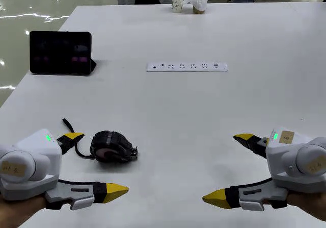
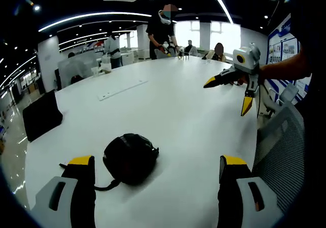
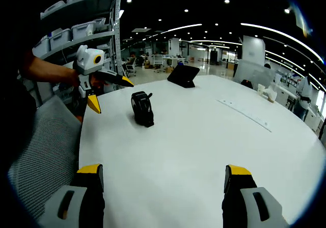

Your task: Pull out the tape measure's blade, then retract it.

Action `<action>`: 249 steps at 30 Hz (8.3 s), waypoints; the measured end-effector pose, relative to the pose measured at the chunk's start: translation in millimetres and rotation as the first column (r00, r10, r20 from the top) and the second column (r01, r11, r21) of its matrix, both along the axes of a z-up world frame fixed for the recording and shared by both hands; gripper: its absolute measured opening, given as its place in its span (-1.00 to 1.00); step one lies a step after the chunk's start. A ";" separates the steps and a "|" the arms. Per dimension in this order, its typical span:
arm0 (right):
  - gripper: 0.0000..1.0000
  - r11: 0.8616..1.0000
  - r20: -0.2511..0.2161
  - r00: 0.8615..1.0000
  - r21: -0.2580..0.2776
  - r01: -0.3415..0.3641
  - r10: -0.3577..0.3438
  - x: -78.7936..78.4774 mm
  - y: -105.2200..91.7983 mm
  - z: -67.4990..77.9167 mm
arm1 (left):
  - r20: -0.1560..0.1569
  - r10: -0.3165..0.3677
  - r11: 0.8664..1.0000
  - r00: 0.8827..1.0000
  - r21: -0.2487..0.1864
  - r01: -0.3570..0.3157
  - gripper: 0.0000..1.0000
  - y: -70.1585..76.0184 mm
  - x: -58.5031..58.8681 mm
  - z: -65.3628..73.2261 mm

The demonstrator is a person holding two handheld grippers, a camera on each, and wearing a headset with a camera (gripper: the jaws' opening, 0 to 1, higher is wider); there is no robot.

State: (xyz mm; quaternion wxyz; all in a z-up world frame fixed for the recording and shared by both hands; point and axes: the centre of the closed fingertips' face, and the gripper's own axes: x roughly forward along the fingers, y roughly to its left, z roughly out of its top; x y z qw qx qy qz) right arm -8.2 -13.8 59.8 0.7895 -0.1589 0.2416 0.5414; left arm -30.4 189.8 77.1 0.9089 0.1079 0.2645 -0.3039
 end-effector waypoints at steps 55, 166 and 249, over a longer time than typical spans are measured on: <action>0.39 0.942 0.036 0.942 -0.042 -0.333 0.335 32.9 94.6 -24.4 | -0.176 -0.311 0.921 0.934 0.186 0.342 0.23 24.1 38.3 -32.0; -0.84 0.834 -0.041 0.855 -0.201 -0.514 0.517 31.0 164.2 -75.5 | -0.375 -0.522 0.710 0.766 0.306 0.634 -0.51 28.5 48.1 -52.8; -0.82 0.849 -0.065 0.880 -0.241 -0.471 0.470 49.1 58.7 -73.9 | -0.396 -0.497 0.724 0.772 0.301 0.620 -0.51 25.2 49.2 -52.7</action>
